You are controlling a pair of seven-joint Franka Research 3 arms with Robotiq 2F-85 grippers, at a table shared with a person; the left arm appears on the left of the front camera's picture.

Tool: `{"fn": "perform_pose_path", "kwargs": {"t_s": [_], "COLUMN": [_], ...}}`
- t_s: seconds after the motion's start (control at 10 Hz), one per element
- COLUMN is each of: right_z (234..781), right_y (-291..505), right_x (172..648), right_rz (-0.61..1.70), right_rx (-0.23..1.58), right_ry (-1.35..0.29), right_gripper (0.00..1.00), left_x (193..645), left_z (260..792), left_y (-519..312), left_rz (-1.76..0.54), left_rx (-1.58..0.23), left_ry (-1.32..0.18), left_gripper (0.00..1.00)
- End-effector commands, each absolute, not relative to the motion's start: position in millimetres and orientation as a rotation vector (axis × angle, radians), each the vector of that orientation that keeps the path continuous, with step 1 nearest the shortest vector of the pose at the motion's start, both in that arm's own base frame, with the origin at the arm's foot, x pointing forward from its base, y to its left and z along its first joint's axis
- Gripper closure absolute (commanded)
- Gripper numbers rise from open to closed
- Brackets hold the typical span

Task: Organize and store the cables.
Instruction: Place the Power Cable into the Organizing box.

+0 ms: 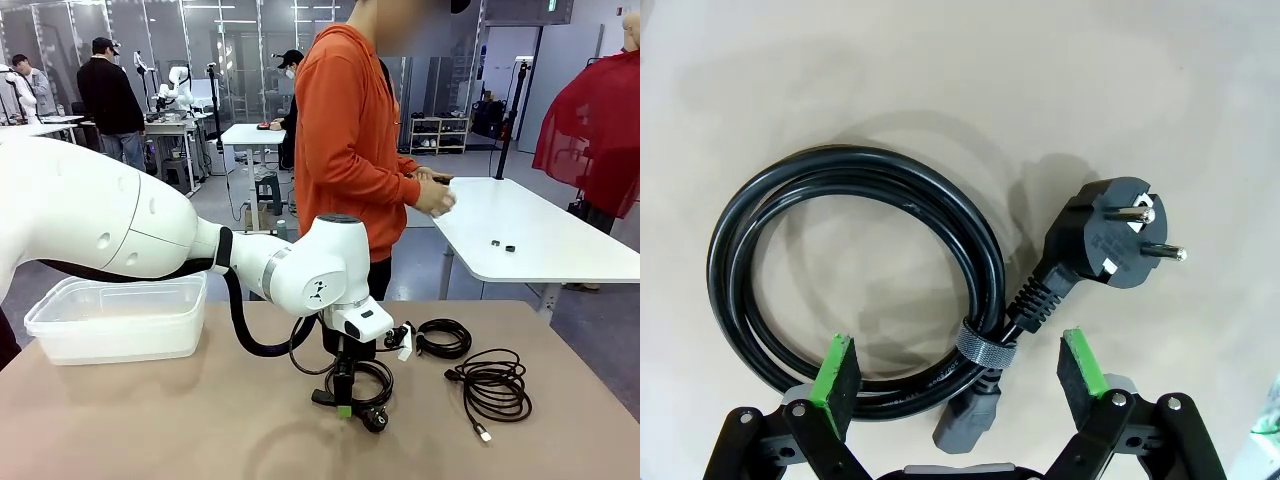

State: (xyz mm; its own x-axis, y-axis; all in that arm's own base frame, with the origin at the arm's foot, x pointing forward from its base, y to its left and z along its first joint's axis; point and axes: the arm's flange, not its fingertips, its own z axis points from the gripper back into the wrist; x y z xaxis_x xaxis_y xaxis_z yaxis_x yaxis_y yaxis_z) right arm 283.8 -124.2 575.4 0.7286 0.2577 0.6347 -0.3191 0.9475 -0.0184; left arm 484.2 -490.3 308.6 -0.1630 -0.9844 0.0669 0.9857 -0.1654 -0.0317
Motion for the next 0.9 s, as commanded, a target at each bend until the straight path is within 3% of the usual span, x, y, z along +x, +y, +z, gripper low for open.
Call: {"fn": "perform_pose_path", "kwargs": {"t_s": [0.0, 0.1, 0.4, 0.5, 0.7, 0.8], "right_z": [574.4, 574.4, 574.4, 574.4, 574.4, 574.4], "right_y": [-125.4, -125.4, -125.4, -125.4, -125.4, -125.4], "right_x": [282.9, 282.9, 282.9, 282.9, 282.9, 282.9], "right_rz": [0.316, 0.316, 0.316, 0.316, 0.316, 0.316], "right_rx": [0.097, 0.097, 0.097, 0.097, 0.097, 0.097], "right_ry": [-0.686, -0.686, -0.686, -0.686, -0.686, -0.686], "right_gripper": [0.00, 0.00, 0.00, 0.00, 0.00, 0.00], "left_x": [486.3, 486.2, 486.4, 486.6, 485.9, 485.8], "left_z": [312.9, 313.0, 312.8, 312.5, 312.1, 311.8], "left_y": [-490.0, -490.5, -491.4, -491.4, -490.1, -489.6], "left_rz": [-1.748, -1.749, -1.768, -1.770, -1.770, -1.770], "left_rx": [-0.118, -0.111, -0.105, -0.104, -0.105, -0.106], "left_ry": [-0.009, -0.011, 0.003, 0.004, 0.000, -0.001], "left_gripper": [0.00, 0.00, 0.88, 1.00, 1.00, 0.94]}}
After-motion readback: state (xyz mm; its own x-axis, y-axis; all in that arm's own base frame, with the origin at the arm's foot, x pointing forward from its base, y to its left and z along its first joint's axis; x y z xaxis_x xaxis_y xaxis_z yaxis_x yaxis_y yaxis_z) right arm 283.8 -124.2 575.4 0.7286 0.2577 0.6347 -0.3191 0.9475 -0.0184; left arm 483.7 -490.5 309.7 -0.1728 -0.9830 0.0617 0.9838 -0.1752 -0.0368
